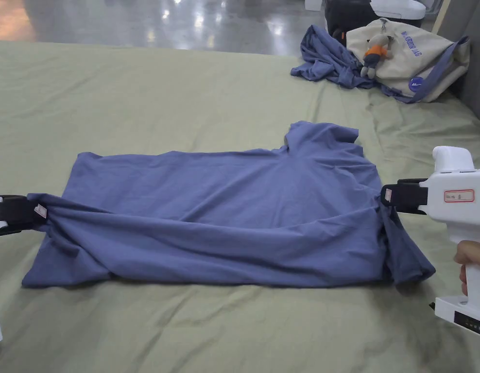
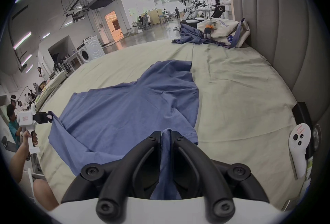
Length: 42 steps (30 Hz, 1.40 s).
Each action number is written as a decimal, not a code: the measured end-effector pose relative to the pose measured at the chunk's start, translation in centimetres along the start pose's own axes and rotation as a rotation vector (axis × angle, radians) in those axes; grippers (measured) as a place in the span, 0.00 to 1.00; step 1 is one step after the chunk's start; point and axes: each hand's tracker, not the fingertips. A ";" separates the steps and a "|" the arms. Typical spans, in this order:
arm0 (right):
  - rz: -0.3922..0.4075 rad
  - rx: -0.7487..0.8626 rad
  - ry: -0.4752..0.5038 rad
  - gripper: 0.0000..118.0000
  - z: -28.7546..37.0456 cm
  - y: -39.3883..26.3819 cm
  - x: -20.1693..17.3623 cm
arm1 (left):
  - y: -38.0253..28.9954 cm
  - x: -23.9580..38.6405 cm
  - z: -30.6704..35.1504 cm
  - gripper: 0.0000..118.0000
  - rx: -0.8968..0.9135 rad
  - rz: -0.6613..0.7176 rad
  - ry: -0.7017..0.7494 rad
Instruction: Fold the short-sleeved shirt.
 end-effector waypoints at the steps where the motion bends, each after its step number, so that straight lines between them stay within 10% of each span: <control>1: -0.001 -0.011 0.004 0.12 -0.2 -0.1 -0.1 | -0.1 0.0 -0.1 0.09 0.000 0.003 -0.002; 9: 0.006 -0.049 -0.011 0.11 -1.3 -1.1 -0.5 | 0.0 0.9 -0.5 0.12 -0.007 -0.031 0.021; 10: 0.015 -0.047 -0.018 0.11 -1.2 -1.2 -0.6 | 0.1 0.9 -0.5 0.24 -0.009 -0.032 0.020; 11: 0.021 -0.044 -0.008 0.12 -1.2 -1.1 -0.5 | 0.2 0.9 -0.4 0.58 -0.009 -0.034 0.019; 13: 0.043 -0.027 -0.002 0.17 -0.9 -1.1 -0.9 | 0.3 1.1 -0.2 0.78 0.025 -0.036 0.032; 14: 0.053 -0.020 -0.016 0.17 -0.9 -0.9 -1.1 | 0.5 1.1 0.0 0.78 0.032 -0.042 0.044; 17: 0.055 0.031 -0.007 0.77 0.4 -0.4 -1.1 | 0.9 1.7 1.6 0.83 0.121 -0.077 0.097; 18: 0.074 0.082 -0.016 0.82 1.5 -0.1 -1.5 | 1.2 1.8 2.3 0.83 0.148 -0.089 0.087; 26: 0.287 0.508 -0.086 0.82 19.0 -2.3 -8.4 | -4.3 9.7 19.2 0.82 0.546 -0.387 0.074; 28: 0.287 0.577 -0.124 0.75 22.3 -5.3 -9.4 | -8.1 11.9 21.7 0.72 0.593 -0.422 0.216; 30: 0.266 0.612 -0.125 0.11 25.2 -8.2 -10.4 | -11.7 12.2 23.6 0.00 0.605 -0.433 0.160; 34: 0.199 0.713 -0.255 0.02 26.9 -15.3 -11.2 | -17.9 11.9 24.6 0.00 0.583 -0.402 0.150; 42: 0.133 0.526 -0.184 0.02 24.1 -17.9 -9.6 | -19.2 9.3 22.6 0.00 0.459 -0.309 0.135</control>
